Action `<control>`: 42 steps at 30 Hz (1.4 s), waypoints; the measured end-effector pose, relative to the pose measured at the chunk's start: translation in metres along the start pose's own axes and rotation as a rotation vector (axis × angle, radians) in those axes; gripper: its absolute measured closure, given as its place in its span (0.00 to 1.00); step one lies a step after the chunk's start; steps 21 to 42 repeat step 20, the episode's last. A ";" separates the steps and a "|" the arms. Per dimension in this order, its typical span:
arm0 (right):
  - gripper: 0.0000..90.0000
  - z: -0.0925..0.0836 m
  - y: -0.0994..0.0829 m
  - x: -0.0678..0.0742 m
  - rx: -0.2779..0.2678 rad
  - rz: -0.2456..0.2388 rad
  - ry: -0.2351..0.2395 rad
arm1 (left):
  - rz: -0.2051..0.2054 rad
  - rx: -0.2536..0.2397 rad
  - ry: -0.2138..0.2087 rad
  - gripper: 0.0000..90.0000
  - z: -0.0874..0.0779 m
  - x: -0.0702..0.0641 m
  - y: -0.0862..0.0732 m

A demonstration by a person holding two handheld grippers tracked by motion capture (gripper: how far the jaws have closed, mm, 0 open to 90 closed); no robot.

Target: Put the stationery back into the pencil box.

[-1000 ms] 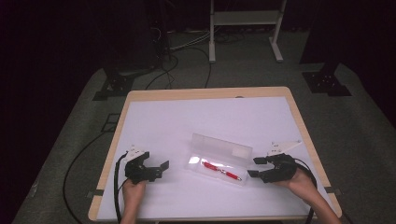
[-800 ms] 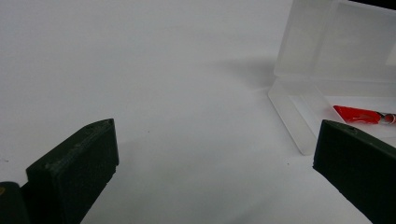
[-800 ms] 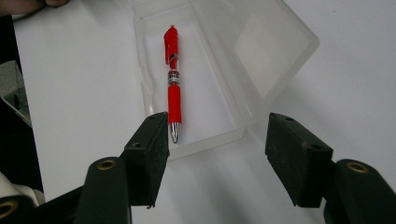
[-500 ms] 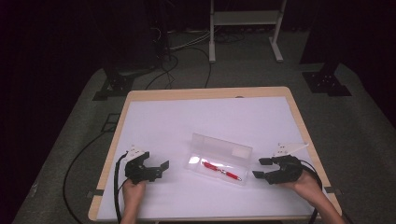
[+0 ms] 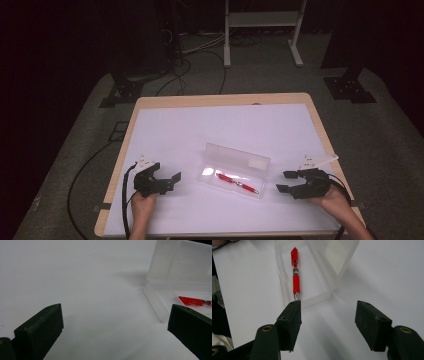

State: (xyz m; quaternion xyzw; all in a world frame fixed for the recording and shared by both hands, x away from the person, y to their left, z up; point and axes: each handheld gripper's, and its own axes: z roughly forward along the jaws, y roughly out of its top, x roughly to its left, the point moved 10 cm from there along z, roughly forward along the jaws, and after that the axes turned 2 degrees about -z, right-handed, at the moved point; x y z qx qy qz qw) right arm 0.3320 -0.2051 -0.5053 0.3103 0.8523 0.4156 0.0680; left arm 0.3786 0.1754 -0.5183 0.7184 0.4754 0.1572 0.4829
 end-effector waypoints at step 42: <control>0.37 -0.016 -0.028 -0.010 -0.039 0.053 -0.033 | -0.002 -0.001 0.004 0.00 0.000 0.000 0.000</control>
